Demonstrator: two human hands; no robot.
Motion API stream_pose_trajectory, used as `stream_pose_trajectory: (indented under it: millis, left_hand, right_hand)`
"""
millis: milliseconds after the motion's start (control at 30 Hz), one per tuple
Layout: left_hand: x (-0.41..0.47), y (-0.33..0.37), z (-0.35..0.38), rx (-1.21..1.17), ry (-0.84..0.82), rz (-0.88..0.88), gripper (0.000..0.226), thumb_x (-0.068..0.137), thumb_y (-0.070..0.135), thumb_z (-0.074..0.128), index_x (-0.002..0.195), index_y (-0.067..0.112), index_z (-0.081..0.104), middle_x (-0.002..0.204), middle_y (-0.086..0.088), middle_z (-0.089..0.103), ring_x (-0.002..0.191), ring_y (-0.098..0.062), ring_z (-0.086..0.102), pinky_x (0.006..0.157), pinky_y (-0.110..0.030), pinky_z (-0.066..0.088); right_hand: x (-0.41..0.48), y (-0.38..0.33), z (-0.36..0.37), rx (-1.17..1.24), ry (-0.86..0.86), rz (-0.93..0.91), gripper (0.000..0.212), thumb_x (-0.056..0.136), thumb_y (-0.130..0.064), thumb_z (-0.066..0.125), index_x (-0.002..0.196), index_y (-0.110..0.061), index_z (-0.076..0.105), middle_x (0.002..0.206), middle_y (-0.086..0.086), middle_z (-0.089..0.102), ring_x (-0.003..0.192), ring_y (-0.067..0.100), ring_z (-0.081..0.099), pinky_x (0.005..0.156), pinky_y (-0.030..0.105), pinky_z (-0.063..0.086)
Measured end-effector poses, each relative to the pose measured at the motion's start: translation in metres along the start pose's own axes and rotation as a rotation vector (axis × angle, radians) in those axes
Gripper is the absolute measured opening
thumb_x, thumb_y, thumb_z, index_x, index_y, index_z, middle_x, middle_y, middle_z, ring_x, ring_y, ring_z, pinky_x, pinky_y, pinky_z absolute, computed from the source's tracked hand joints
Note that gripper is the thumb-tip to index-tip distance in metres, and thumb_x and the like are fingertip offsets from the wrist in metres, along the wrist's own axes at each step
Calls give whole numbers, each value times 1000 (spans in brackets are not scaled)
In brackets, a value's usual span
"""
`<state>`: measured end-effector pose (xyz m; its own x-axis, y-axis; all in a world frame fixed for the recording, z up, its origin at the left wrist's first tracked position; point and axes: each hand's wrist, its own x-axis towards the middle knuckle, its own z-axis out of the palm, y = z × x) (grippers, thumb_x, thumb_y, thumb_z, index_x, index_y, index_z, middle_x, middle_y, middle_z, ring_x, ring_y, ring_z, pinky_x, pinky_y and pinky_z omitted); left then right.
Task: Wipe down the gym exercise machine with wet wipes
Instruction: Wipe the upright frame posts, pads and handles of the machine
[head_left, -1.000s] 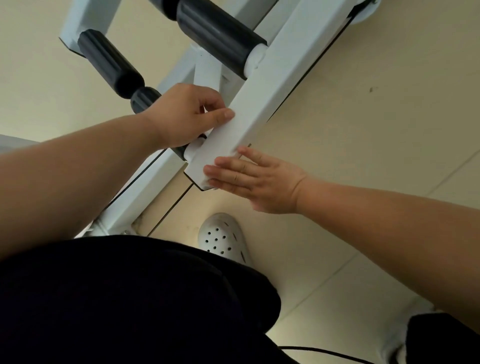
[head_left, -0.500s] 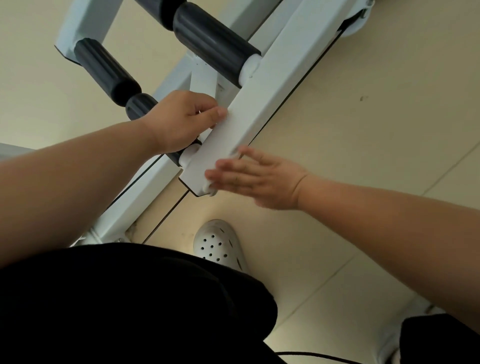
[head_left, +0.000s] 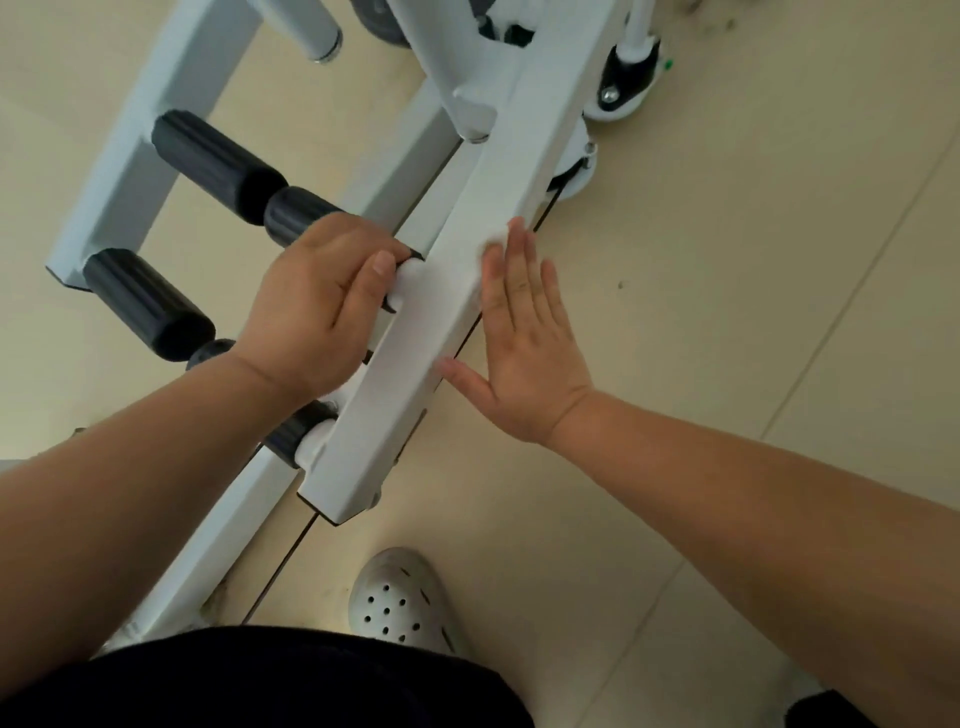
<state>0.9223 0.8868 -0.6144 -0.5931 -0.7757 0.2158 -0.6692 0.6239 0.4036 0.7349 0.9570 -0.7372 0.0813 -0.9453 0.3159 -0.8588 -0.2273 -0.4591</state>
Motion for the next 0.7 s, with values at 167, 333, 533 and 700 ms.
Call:
stream_pose_trajectory:
  millis: [167,333,533,700]
  left_hand:
    - [13,3,12,123,-194,50,45,107,29,36,136,5,61,140,-15,58,128,-33,54,107,-51,43]
    - [26,16,15,49,-279,-15,53,107,37,29,146,8,52,151,-12,48,140,-26,44,118,-35,31]
    - [49,17,15,-29,-244,-86,54,105,43,29,145,16,55,149,-2,53,140,-14,45,118,-34,35]
    - [81,22,23,74,-208,-31,45,99,35,41,135,21,63,143,-4,57,113,-22,66,97,-44,55]
  right_hand:
    - [29,23,-13,114,-18,43,101,99,-67,40,160,0,-6,169,26,-8,158,36,-7,129,52,1]
    - [87,24,-38,607,23,473,105,94,-70,31,159,-3,-18,167,14,-28,153,13,-25,124,23,-11]
    - [57,-5,-28,704,24,353,101,98,-68,33,156,-11,-27,165,11,-35,151,11,-33,123,21,-10]
    - [111,45,-49,753,65,409,97,99,-58,35,159,-4,-19,167,13,-28,151,9,-29,115,8,-16]
